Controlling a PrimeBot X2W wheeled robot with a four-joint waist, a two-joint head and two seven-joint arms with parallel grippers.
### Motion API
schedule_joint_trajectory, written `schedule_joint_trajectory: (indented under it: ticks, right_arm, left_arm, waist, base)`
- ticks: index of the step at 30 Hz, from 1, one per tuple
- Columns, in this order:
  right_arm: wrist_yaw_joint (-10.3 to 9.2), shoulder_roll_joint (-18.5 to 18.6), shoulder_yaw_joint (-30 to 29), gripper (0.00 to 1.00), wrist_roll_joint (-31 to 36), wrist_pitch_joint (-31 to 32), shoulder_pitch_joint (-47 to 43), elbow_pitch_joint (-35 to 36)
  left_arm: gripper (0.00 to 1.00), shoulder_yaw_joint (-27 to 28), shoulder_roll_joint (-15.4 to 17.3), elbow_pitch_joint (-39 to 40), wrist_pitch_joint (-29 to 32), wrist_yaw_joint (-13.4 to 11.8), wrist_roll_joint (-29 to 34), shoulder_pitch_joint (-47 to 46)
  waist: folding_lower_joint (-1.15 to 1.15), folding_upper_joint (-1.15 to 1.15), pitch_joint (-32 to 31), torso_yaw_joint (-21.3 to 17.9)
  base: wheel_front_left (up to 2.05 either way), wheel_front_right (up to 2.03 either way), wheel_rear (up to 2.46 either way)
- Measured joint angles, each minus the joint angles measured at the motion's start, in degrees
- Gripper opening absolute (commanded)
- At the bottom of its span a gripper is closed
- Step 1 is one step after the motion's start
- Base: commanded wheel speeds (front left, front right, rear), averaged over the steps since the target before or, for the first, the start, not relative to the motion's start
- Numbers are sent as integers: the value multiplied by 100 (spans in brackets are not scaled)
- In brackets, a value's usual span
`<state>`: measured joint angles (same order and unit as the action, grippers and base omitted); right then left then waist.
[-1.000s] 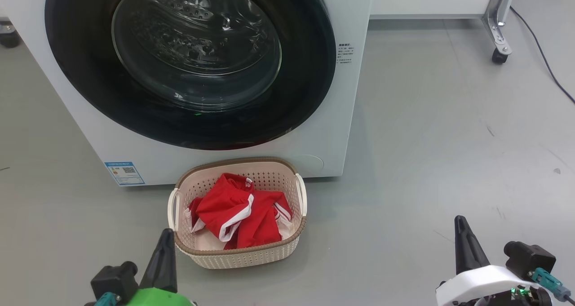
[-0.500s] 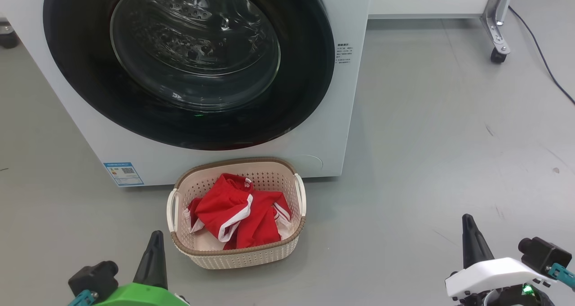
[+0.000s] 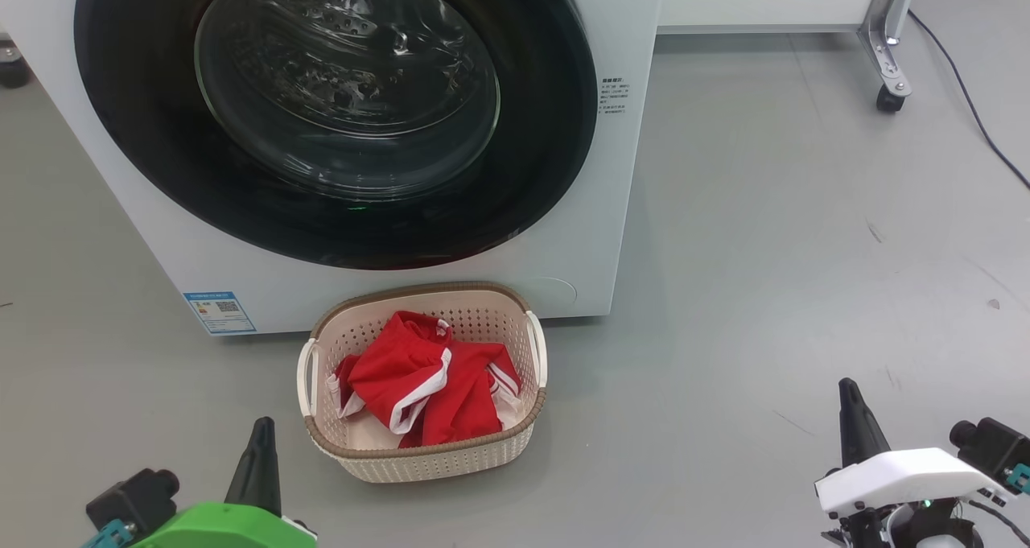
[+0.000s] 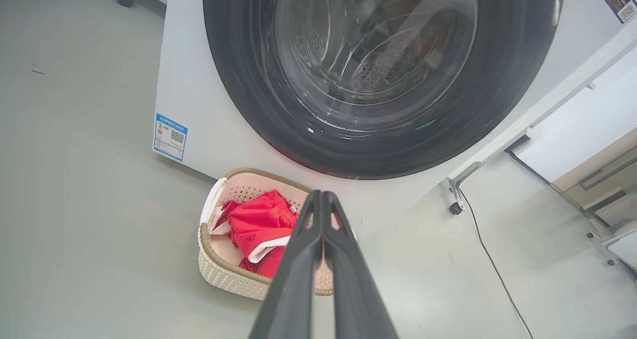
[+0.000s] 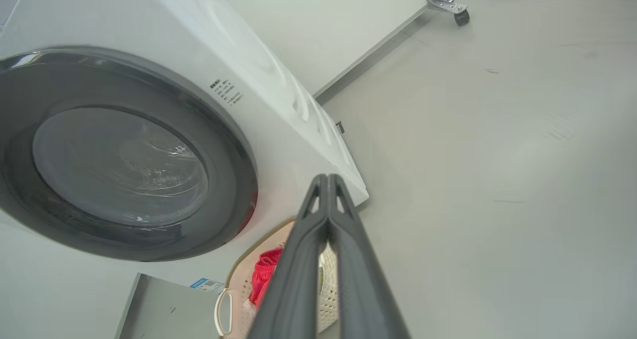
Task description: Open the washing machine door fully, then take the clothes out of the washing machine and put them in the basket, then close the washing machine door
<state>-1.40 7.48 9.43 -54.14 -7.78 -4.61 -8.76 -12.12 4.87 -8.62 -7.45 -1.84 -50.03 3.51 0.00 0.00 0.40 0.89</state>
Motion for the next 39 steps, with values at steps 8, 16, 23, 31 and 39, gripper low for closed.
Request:
schedule_joint_trajectory:
  ticks: [8, 16, 23, 31, 39]
  right_arm:
    - [85, -21, -163, 0, -519, 151, 75, -78]
    - [189, -35, -307, 0, -988, 255, 187, -131]
    - [255, -53, -421, 0, -1389, 367, 226, -199]
    - [337, -79, -567, 0, -1845, 463, 318, -274]
    - [438, -118, -714, 0, -2315, 588, 415, -341]
  left_arm:
    - [0, 137, 5, -51, 141, 88, -604, -77]
    - [0, 280, 10, -129, 245, 171, -1094, -119]
    - [0, 382, 11, -188, 339, 224, -1581, -151]
    - [0, 499, 16, -234, 443, 345, -2070, -242]
    - [0, 643, 21, -321, 548, 461, -2575, -309]
  waist:
    - [0, 0, -2, -11]
    - [0, 0, -4, -21]
    - [0, 0, -6, -30]
    - [0, 0, -8, -41]
    - [0, 0, -11, -51]
  base:
    - [0, 0, 0]
    - [0, 0, 0]
    - [0, 0, 0]
    - [0, 0, 0]
    - [0, 0, 0]
